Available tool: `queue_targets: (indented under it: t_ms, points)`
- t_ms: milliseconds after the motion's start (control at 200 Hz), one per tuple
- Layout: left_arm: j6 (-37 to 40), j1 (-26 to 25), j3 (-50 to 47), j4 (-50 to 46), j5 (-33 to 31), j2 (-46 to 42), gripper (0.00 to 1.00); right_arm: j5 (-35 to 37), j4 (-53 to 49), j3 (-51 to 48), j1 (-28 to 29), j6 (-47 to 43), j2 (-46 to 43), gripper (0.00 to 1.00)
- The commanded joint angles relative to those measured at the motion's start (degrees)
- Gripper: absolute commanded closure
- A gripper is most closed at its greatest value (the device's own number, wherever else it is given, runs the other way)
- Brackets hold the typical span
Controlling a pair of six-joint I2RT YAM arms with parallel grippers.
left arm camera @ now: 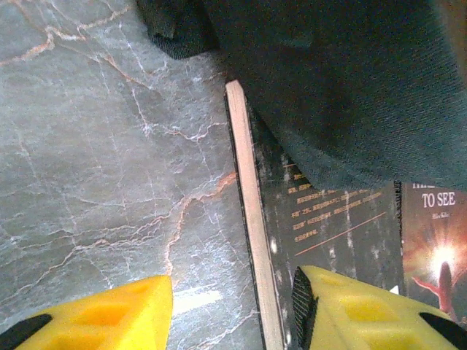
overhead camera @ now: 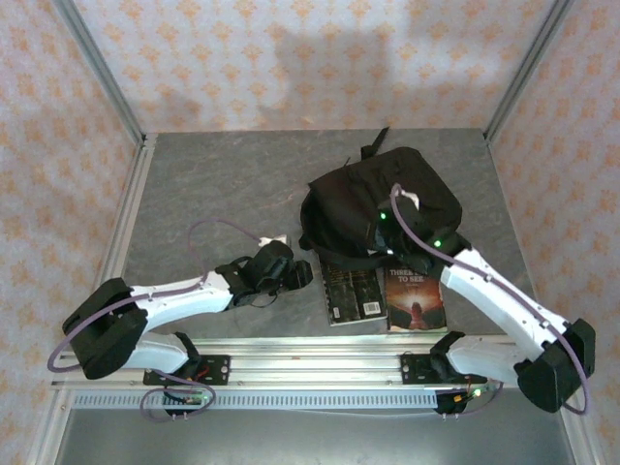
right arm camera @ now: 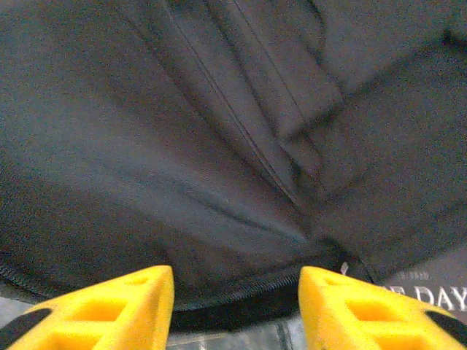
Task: Pack the student bag
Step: Close the student bag at the center of the table.
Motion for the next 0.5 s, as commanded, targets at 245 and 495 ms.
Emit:
queue_targets:
  t_ms: [245, 495]
  points:
    - [-2.4, -1.8, 1.9, 2.9, 1.0, 7.2, 0.58, -4.5, 8.6, -16.7, 0.7, 9.8, -2.2, 0.76]
    - [-4.0, -2.2, 2.2, 5.6, 2.5, 11.4, 0.58, -8.2, 15.0, -16.2, 0.7, 6.4, 13.5, 0.72]
